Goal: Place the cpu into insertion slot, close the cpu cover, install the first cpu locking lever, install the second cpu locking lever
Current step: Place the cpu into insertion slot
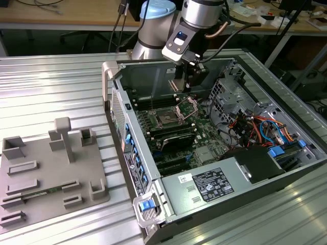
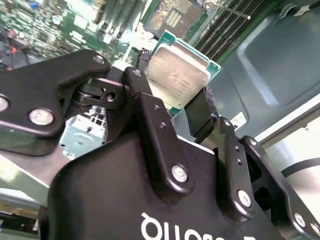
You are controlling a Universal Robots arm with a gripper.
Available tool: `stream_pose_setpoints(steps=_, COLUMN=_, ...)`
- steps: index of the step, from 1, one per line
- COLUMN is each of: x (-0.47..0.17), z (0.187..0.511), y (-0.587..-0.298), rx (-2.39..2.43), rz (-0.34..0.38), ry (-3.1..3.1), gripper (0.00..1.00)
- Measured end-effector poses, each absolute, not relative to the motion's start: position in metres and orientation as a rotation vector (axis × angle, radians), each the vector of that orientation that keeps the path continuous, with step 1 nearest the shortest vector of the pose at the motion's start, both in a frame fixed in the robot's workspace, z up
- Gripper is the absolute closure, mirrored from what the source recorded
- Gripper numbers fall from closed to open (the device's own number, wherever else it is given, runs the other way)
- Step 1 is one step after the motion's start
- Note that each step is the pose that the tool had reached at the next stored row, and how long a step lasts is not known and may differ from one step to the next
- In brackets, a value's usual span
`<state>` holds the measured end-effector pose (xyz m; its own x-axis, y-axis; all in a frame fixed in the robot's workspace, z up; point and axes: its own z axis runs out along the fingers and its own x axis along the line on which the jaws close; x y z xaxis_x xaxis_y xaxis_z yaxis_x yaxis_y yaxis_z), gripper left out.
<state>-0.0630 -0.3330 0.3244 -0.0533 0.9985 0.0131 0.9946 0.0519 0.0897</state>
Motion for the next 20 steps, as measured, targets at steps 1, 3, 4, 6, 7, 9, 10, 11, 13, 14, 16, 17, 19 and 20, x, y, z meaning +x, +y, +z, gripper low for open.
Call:
stream_pose_setpoints(steps=1, x=-0.063, z=0.322, y=-0.330, rx=2.122, rz=0.115, ry=2.243, gripper=0.45)
stream_pose_setpoints(steps=3, x=-0.063, z=0.318, y=-0.326, rx=2.118, rz=0.115, ry=2.246, gripper=0.45)
stream_pose_setpoints(steps=4, x=-0.063, z=0.315, y=-0.326, rx=2.117, rz=0.115, ry=2.247, gripper=0.45)
stream_pose_setpoints(steps=6, x=-0.063, z=0.311, y=-0.326, rx=2.116, rz=0.115, ry=2.248, gripper=0.45)
stream_pose_setpoints(steps=7, x=-0.063, z=0.309, y=-0.326, rx=2.116, rz=0.115, ry=2.249, gripper=0.45)
stream_pose_setpoints(steps=9, x=-0.064, z=0.305, y=-0.326, rx=2.114, rz=0.114, ry=2.251, gripper=0.45)
stream_pose_setpoints(steps=10, x=-0.065, z=0.303, y=-0.326, rx=2.114, rz=0.115, ry=2.251, gripper=0.45)
stream_pose_setpoints(steps=11, x=-0.065, z=0.301, y=-0.326, rx=2.113, rz=0.114, ry=2.251, gripper=0.45)
stream_pose_setpoints(steps=13, x=-0.069, z=0.297, y=-0.326, rx=2.113, rz=0.115, ry=2.251, gripper=0.45)
stream_pose_setpoints(steps=14, x=-0.071, z=0.295, y=-0.326, rx=2.114, rz=0.114, ry=2.251, gripper=0.45)
stream_pose_setpoints(steps=16, x=-0.072, z=0.288, y=-0.326, rx=2.129, rz=0.114, ry=2.236, gripper=0.45)
stream_pose_setpoints(steps=17, x=-0.072, z=0.286, y=-0.326, rx=2.129, rz=0.114, ry=2.236, gripper=0.45)
stream_pose_setpoints(steps=19, x=-0.072, z=0.281, y=-0.326, rx=2.129, rz=0.114, ry=2.236, gripper=0.45)
stream_pose_setpoints(steps=20, x=-0.072, z=0.280, y=-0.326, rx=2.129, rz=0.114, ry=2.236, gripper=0.45)
